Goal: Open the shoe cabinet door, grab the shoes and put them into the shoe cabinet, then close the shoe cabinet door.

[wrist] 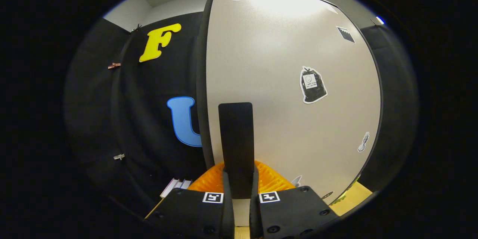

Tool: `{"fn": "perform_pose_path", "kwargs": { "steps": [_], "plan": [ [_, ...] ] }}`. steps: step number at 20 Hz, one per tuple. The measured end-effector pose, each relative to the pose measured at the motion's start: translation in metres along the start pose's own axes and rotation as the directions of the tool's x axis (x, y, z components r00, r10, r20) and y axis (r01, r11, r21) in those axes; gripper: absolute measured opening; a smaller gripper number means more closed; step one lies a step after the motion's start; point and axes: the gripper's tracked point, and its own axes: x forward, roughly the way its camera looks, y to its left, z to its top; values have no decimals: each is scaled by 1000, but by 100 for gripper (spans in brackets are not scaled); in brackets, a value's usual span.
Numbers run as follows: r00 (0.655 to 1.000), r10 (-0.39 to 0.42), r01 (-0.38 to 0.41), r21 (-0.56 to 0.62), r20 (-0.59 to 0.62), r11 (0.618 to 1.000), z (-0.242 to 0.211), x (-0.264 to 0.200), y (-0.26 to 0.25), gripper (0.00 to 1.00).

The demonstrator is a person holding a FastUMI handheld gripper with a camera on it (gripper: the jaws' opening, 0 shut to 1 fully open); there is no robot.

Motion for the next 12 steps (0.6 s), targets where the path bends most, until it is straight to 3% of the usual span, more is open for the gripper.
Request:
{"fn": "perform_pose_path", "kwargs": {
  "steps": [12],
  "plan": [
    [993,119,-119,9,-8,993,2,-103,-27,19]
  ]
}}
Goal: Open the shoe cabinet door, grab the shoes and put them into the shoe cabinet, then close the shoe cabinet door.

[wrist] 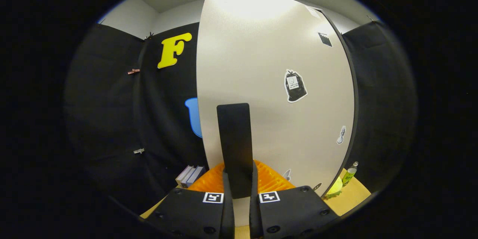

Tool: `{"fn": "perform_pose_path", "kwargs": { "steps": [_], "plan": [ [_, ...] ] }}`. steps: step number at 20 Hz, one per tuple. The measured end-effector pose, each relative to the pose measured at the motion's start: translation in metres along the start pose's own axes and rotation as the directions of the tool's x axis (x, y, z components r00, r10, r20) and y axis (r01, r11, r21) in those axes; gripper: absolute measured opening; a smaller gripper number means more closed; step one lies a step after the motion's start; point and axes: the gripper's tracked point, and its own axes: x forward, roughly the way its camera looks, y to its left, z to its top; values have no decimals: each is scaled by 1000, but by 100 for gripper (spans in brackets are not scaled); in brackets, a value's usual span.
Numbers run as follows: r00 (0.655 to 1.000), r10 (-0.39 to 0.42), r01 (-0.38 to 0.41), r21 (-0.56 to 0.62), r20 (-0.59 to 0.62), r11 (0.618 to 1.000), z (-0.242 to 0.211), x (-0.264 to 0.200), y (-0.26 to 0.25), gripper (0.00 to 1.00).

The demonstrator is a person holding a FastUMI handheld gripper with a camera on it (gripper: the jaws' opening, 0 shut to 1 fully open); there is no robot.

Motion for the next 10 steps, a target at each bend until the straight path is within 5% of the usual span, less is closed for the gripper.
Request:
{"fn": "perform_pose_path", "kwargs": {
  "steps": [10],
  "plan": [
    [997,70,-70,-16,-20,997,3,-64,-35,19]
  ]
}}
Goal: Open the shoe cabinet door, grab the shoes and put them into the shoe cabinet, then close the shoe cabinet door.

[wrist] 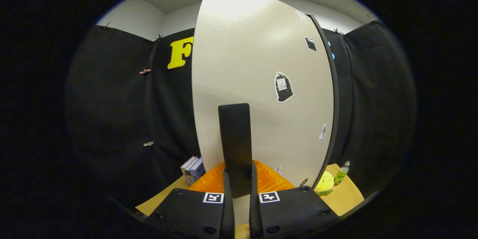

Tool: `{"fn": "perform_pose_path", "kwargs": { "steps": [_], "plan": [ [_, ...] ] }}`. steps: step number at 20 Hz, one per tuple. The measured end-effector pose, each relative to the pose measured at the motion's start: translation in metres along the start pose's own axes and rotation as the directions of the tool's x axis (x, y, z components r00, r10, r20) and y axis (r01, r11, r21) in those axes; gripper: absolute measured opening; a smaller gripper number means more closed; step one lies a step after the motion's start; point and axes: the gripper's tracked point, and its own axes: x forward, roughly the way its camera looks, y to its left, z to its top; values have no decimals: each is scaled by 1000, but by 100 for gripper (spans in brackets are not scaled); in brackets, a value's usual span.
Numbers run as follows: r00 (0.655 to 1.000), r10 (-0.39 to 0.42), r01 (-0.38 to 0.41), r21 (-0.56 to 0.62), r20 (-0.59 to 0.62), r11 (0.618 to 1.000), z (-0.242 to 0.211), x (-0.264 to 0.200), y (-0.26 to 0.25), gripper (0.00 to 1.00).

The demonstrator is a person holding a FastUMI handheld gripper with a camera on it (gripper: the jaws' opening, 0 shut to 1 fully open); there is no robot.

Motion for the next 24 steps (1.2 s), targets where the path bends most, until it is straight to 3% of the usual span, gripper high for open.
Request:
{"fn": "perform_pose_path", "kwargs": {
  "steps": [24],
  "plan": [
    [997,-69,69,21,24,997,7,-80,-94,18]
  ]
}}
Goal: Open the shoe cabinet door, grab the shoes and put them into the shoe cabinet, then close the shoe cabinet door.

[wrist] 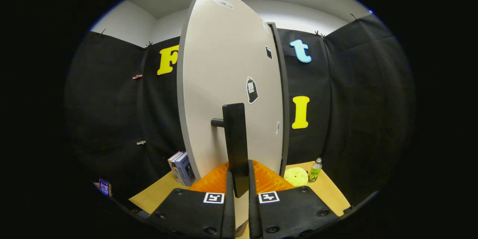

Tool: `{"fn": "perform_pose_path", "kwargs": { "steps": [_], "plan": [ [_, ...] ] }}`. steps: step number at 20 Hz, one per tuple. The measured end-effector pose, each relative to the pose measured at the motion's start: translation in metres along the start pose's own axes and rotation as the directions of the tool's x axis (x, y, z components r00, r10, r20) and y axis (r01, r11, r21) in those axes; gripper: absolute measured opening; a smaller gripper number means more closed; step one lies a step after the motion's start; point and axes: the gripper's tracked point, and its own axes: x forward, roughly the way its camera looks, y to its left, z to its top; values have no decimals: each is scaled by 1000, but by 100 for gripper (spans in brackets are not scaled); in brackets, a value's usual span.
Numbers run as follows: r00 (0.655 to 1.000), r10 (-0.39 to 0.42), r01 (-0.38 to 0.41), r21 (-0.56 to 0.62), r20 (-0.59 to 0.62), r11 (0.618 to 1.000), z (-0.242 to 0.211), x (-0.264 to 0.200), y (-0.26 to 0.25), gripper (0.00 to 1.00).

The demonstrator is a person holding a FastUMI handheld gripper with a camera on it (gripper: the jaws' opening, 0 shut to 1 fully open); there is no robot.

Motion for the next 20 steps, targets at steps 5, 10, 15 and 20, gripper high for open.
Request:
{"fn": "perform_pose_path", "kwargs": {
  "steps": [5,10,15,20],
  "plan": [
    [1000,18,-18,-14,10,1000,1,-6,-15,18],
    [998,-63,63,16,21,998,4,-8,-40,18],
    [987,-157,157,20,24,987,9,-12,-75,16],
    [972,-232,231,25,34,973,11,-27,-109,11]
  ]
}}
